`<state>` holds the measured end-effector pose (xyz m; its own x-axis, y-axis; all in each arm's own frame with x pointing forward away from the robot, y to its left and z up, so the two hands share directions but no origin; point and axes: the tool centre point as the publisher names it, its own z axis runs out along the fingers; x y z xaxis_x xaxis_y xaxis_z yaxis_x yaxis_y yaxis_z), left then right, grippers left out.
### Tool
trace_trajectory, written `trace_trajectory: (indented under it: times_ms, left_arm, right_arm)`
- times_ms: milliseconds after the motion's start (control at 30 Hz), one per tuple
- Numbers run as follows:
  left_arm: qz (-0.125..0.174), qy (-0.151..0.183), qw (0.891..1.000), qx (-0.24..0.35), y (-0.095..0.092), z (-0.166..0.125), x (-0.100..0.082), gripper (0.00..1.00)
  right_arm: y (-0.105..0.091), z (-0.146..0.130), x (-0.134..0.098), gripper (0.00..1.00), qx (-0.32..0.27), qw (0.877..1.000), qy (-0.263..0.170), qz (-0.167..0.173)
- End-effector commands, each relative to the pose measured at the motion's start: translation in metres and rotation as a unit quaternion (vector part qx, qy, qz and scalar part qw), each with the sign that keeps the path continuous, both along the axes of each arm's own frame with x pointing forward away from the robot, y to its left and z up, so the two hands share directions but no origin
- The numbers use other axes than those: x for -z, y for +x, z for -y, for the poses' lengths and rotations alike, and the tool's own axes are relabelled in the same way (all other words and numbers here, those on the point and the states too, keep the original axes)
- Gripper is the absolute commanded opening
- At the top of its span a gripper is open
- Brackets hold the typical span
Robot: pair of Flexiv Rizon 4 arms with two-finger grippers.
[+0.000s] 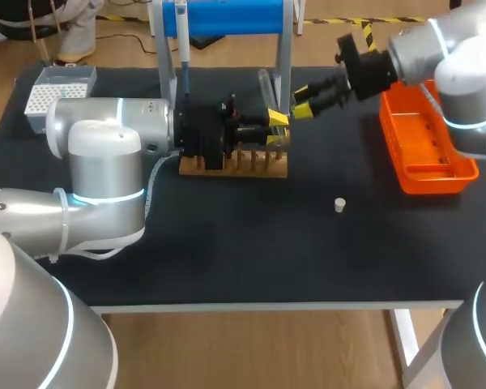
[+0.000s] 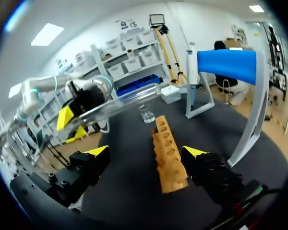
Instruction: Invert the test tube, pick up the pipette, mount the tip to pipette, aspirate from beaker and dispense into the tube, eject the tip, return the pipette, and cap with the stopper.
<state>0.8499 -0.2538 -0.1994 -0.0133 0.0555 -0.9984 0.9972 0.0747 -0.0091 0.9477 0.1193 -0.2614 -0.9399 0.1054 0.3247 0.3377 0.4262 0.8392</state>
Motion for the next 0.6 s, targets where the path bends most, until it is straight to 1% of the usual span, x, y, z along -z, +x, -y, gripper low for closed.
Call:
trace_trajectory:
  times_ms: [33, 100, 167, 200, 300, 367, 533, 600]
  left_arm:
    - [0.000, 0.001, 1.000, -0.001, 0.000, 0.000, 0.000, 0.00]
    - [0.000, 0.001, 1.000, -0.001, 0.000, 0.000, 0.000, 0.00]
    - [0.000, 0.001, 1.000, -0.001, 0.000, 0.000, 0.000, 0.00]
    - [0.000, 0.001, 1.000, -0.001, 0.000, 0.000, 0.000, 0.00]
    - [0.000, 0.001, 1.000, -0.001, 0.000, 0.000, 0.000, 0.00]
    - [0.000, 0.001, 1.000, -0.001, 0.000, 0.000, 0.000, 0.00]
    - [0.000, 0.001, 1.000, -0.001, 0.000, 0.000, 0.000, 0.00]
    - [0.000, 0.001, 1.000, -0.001, 0.000, 0.000, 0.000, 0.00]
  right_arm:
    - [-0.007, 0.000, 0.003, 1.00, -0.036, 0.992, -0.012, 0.123]
    - [-0.008, -0.001, 0.006, 1.00, -0.043, 0.990, -0.016, 0.135]
    - [-0.009, -0.002, 0.009, 1.00, -0.058, 0.988, -0.012, 0.140]
    - [-0.009, -0.003, 0.011, 1.00, -0.060, 0.987, -0.019, 0.146]
    - [-0.009, -0.004, 0.017, 1.00, -0.070, 0.986, -0.027, 0.147]
    - [-0.008, -0.005, 0.021, 1.00, -0.075, 0.987, -0.028, 0.138]
    - [-0.003, -0.002, 0.032, 1.00, -0.074, 0.988, -0.041, 0.128]
    - [-0.001, -0.001, 0.034, 1.00, -0.075, 0.988, -0.039, 0.125]
